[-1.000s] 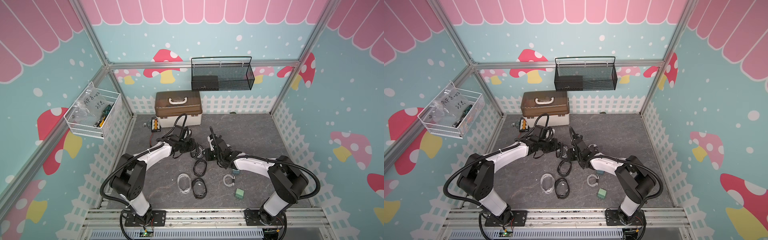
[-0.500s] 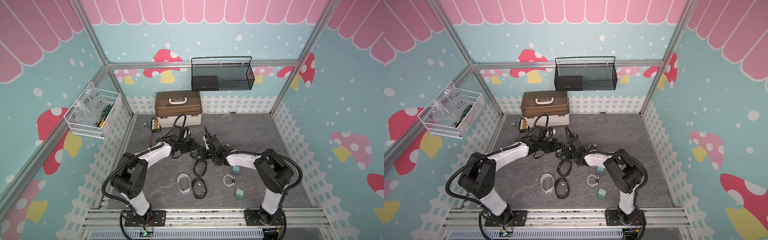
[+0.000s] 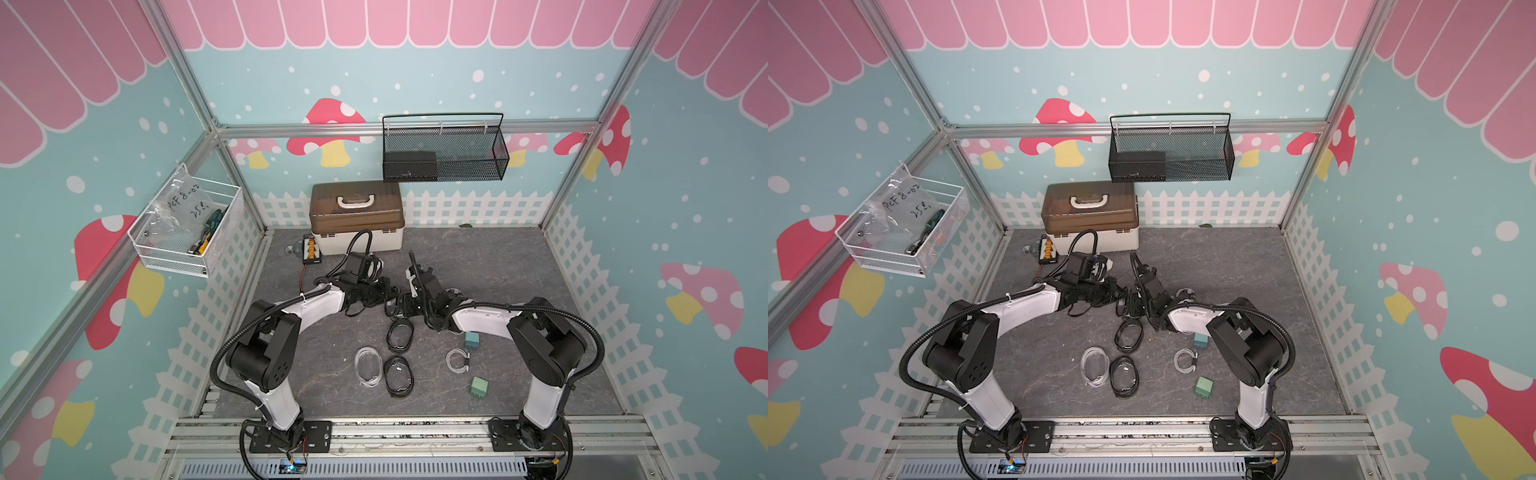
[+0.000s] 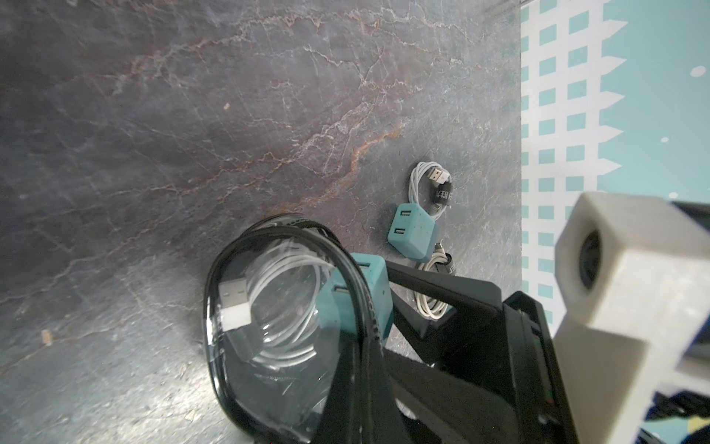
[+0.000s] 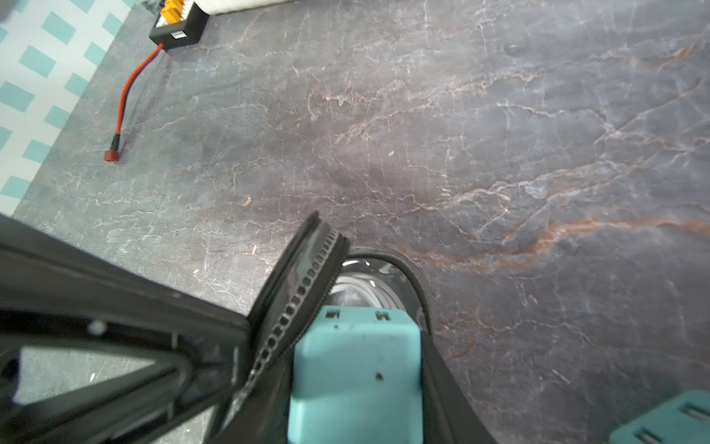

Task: Pack away charging kits
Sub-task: Place the storage bag at the center of the board.

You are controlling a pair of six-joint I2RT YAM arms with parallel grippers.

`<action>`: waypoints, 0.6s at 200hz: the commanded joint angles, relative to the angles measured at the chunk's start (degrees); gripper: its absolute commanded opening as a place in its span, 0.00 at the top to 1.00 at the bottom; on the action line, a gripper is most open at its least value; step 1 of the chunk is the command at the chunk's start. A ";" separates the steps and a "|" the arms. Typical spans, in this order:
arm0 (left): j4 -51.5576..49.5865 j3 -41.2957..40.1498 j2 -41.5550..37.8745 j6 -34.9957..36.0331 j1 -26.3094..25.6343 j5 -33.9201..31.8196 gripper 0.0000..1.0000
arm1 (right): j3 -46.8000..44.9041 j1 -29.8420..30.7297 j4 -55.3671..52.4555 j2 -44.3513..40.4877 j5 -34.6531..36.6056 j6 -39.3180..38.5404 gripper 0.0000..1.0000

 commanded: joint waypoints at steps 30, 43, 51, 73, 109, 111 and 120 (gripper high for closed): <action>2.52 -0.48 1.52 -0.68 -0.23 1.79 1.00 | 1.13 0.51 5.34 2.15 -3.38 -2.06 0.78; 3.01 -0.56 1.58 -0.88 -0.23 2.18 1.00 | 0.81 0.51 5.58 2.50 -2.39 -2.37 0.74; 2.97 -0.71 1.45 -0.77 -0.23 2.21 1.00 | 1.10 0.51 5.46 2.88 -2.38 -2.33 0.73; 3.02 -1.07 1.12 -0.47 -0.23 1.53 1.00 | 2.40 0.52 5.11 2.99 -3.60 -1.85 0.67; 3.20 -0.82 1.56 -0.91 -0.23 2.43 1.00 | 3.72 0.44 4.75 6.67 -2.41 -1.03 0.64; 3.19 -0.84 1.50 -0.91 -0.23 2.37 1.00 | 3.82 0.49 4.70 6.74 -2.44 -0.87 0.64; 3.32 -1.23 1.34 -0.87 -0.23 2.17 1.00 | 4.63 0.53 3.98 7.33 -2.51 -0.23 0.64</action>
